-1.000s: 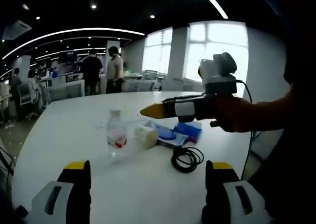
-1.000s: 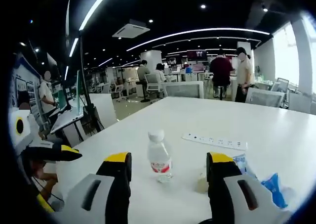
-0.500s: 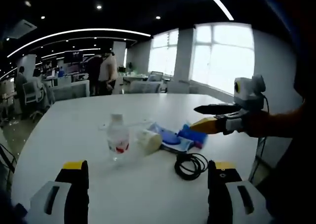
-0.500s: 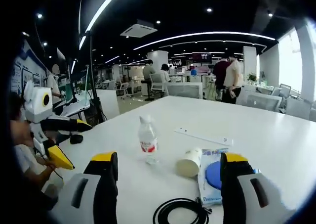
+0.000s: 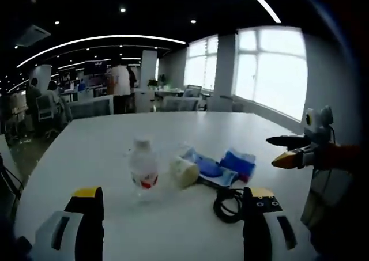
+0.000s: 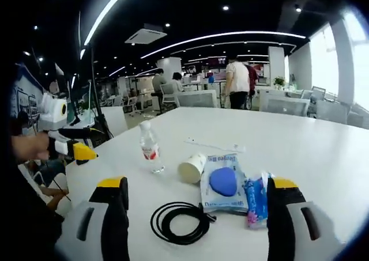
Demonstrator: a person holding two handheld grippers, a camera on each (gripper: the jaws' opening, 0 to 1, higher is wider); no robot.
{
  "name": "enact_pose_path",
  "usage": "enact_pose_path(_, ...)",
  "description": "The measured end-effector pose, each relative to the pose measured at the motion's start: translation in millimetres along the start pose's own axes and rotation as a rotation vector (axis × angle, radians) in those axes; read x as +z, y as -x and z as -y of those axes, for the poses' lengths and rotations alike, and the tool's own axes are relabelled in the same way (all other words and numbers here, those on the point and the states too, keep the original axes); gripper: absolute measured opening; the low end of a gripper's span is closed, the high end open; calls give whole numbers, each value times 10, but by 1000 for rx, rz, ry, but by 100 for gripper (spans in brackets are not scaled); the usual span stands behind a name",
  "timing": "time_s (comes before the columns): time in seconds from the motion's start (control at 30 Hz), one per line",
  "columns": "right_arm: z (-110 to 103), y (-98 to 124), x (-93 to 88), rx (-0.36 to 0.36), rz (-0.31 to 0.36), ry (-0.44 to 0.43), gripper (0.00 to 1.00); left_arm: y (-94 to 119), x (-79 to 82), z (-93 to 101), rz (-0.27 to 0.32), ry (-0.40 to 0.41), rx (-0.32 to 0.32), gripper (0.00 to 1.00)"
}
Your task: Arrange the tabletop items into an orderly group along one side of the table until the central work area is clear of visible clutter.
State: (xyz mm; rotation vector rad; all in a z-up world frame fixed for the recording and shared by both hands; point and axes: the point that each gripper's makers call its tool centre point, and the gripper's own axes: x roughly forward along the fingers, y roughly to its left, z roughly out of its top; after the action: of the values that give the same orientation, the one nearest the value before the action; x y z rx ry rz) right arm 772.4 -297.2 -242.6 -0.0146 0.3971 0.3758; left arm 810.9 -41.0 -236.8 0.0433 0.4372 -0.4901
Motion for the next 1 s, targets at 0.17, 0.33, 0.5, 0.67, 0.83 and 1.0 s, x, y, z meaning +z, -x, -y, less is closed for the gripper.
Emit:
enact_pose_path(0.17, 137, 137, -145, -35, -26, -8, 98, -117, 87, -77, -5, -1, 33, 94)
enact_pose_path(0.33, 211, 211, -209, -62, -32, -30, 97, -250, 240, -68, 14, -27, 13, 91)
enact_pose_path(0.5, 264, 233, -218, -80, -30, -33, 96, -383, 348, -36, 14, -59, -29, 88)
enact_pose_path(0.67, 319, 237, -245, -93, -37, -38, 95, -536, 449, -76, -1, -102, -58, 83)
enact_pose_path(0.83, 332, 226, -242, -90, -36, -34, 94, -669, 523, -129, 6, -107, -88, 77)
enact_pose_path(1.0, 341, 208, -255, -83, -37, -35, 93, -777, 537, -192, 22, -114, -98, 71)
